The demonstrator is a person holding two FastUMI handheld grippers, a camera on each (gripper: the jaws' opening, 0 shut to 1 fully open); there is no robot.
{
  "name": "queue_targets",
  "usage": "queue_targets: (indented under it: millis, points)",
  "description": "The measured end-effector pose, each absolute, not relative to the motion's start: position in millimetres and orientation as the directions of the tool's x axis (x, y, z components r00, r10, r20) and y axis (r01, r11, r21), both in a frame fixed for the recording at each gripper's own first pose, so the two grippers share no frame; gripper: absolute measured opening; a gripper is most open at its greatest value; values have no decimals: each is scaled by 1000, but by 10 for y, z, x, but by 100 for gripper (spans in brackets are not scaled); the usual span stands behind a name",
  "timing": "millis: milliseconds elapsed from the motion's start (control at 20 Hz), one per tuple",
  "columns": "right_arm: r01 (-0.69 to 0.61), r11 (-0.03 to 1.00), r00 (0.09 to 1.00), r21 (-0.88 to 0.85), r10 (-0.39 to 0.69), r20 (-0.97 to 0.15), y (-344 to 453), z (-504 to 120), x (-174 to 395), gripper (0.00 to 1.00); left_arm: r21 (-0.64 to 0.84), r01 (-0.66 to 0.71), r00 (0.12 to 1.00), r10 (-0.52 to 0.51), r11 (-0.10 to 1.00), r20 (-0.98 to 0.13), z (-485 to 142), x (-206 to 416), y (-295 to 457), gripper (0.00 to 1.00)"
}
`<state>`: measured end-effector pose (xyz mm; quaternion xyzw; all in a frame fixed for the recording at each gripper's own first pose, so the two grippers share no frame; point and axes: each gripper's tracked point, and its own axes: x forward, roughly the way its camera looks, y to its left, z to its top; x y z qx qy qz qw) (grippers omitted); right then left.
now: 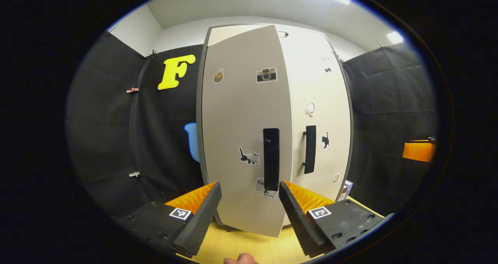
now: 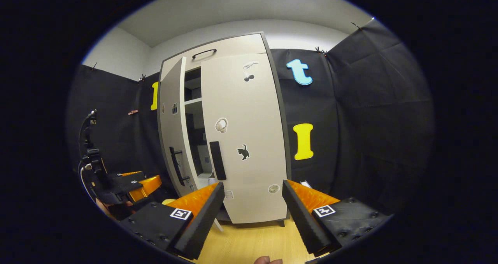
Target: Grab one shoe with the right hand and put it into the shoe cabinet, grab the other shoe with the left hand and put it into the shoe cabinet; then close the right door with the right hand and the left door with the left hand.
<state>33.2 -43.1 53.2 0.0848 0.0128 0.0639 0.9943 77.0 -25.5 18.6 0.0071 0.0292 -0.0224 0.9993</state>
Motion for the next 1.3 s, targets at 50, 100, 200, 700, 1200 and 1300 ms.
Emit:
queue_targets:
  millis: [50, 100, 200, 700, 1200, 1300]
  points:
    - [-126, 977, 991, 172, 131, -14, -421, 533, 330, 98, -2, 56, 996, -56, 998, -64, 170, 743, -290, 95]
    - [-128, 977, 991, 172, 132, -13, -409, 537, 325, 98, -14, 64, 996, -65, 998, -67, 162, 708, -323, 95]
    - [-129, 976, 991, 172, 134, -12, -393, 544, 310, 98, -22, 69, 995, -71, 997, -69, 178, 624, -327, 94]
    - [-163, 971, 986, 173, 166, 2, -56, 575, 218, 98, -36, 99, 994, -101, 994, -46, 325, 248, -300, 93]
    - [-157, 975, 988, 156, 154, 27, 79, 631, 118, 98, -17, 65, 998, -65, 998, -19, 490, -89, -101, 93]
    - [-154, 976, 988, 153, 153, 24, 75, 615, 124, 98, -16, 61, 998, -61, 998, -22, 466, -118, -88, 94]
